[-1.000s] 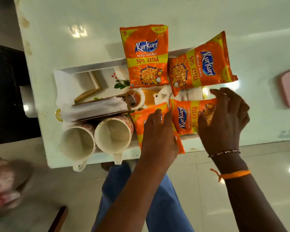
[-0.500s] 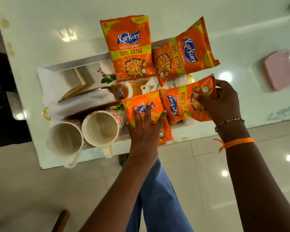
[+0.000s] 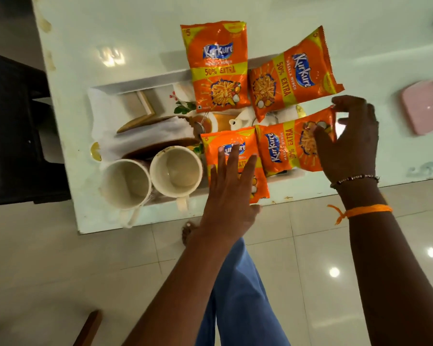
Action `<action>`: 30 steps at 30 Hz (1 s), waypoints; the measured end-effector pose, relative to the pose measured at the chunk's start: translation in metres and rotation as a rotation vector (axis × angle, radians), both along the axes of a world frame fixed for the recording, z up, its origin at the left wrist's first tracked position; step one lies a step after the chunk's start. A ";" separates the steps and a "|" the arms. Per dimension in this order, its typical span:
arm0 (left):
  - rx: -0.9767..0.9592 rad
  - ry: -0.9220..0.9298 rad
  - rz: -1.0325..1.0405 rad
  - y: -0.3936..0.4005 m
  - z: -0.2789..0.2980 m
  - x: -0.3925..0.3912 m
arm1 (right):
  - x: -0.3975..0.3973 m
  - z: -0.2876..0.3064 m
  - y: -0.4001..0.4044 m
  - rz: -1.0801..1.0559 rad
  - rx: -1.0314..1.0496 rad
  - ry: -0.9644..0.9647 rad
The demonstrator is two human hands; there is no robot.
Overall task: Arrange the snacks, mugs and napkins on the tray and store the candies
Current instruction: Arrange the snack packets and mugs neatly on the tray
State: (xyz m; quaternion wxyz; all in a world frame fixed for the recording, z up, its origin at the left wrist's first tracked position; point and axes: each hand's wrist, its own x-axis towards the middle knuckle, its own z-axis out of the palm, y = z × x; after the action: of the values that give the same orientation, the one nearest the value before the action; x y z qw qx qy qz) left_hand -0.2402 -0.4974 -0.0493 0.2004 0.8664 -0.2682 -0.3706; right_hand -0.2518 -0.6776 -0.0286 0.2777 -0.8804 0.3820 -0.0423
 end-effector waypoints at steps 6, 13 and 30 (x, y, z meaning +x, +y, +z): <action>-0.189 -0.158 0.333 0.048 0.056 0.036 | 0.049 0.005 0.076 0.426 0.243 -0.080; 0.125 -0.078 0.707 0.132 0.052 0.105 | 0.100 -0.035 0.126 0.750 0.280 0.067; -0.044 0.146 0.802 0.149 0.012 0.109 | 0.112 -0.035 0.112 0.754 0.470 0.211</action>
State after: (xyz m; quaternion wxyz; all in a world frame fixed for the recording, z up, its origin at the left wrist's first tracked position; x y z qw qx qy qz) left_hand -0.1317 -0.3489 -0.0368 0.3660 0.8692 0.0982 -0.3177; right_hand -0.1395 -0.5658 -0.0631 0.4256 -0.8706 0.0603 0.2394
